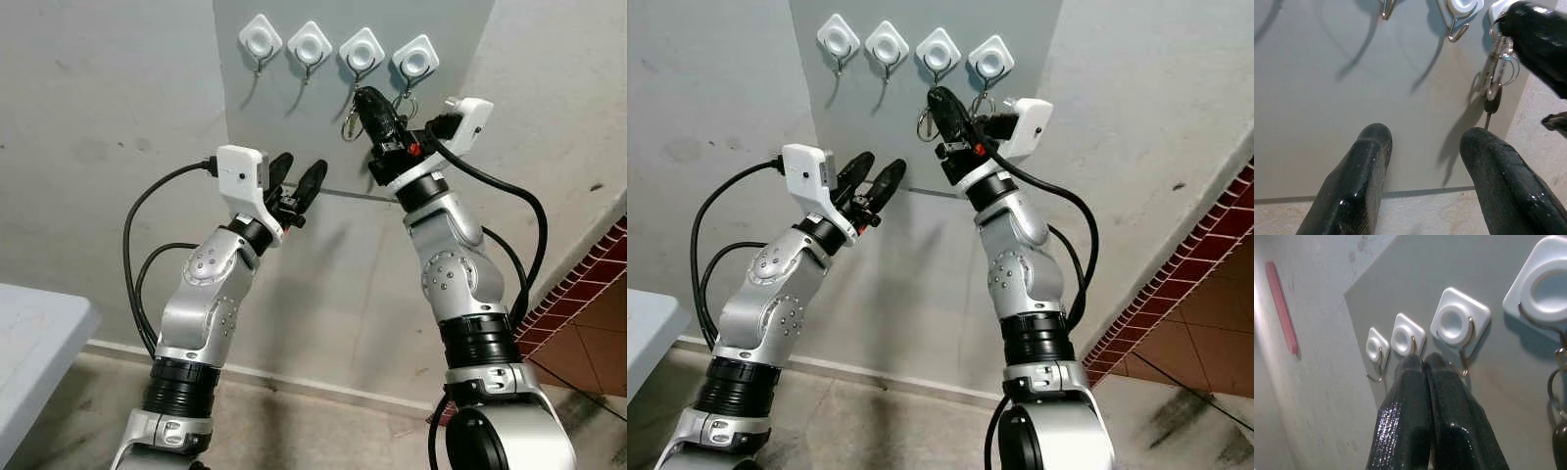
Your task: Hang keys on a hook
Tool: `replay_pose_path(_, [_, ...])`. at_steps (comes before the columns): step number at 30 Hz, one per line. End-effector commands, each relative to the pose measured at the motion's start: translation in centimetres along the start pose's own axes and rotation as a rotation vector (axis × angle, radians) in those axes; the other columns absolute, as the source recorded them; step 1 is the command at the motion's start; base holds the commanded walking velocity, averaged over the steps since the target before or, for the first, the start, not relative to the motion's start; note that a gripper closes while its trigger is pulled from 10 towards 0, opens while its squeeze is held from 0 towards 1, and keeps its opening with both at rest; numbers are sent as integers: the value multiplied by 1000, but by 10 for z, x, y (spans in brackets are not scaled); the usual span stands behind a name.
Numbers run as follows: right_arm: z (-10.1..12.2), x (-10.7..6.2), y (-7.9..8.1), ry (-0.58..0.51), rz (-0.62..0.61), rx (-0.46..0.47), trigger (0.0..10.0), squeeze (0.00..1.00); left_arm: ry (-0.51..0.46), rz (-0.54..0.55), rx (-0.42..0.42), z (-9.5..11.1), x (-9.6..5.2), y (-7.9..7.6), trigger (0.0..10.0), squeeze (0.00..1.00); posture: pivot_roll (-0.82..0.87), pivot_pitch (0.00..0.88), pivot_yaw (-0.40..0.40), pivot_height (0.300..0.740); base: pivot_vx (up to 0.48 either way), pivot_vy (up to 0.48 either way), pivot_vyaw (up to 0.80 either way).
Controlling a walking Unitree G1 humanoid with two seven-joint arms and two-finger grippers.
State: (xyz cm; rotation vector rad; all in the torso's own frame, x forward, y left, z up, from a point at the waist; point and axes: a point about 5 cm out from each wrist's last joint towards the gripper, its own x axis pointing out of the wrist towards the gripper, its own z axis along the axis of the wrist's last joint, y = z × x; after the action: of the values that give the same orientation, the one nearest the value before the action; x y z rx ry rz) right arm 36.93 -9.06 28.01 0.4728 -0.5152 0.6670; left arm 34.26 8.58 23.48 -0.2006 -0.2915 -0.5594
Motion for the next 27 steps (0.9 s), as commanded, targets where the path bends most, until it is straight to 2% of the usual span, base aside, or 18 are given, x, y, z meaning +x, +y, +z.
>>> replay_pose_path(1, [5, 6, -2, -36, -8, 18, 10000, 0, -26, -28, 10, 10, 5, -5, 10000, 0, 68, 84, -59, 740, 0, 0, 0])
replay_pose_path(7, [2, 8, -10, -44, -52, 54, 10000, 0, -29, -37, 7, 11, 7, -8, 10000, 0, 67, 96, -57, 740, 0, 0, 0])
replay_pose_path(15, [-1, 13, -14, -45, -66, 98, 10000, 0, -28, -42, 3, 11, 8, -9, 10000, 0, 66, 105, -57, 740, 0, 0, 0])
replay_pose_path(27, [-5, 24, -6, -49, -1, 167, 10000, 0, -30, -35, -2, 12, 8, -8, 10000, 0, 72, 116, -61, 740, 0, 0, 0])
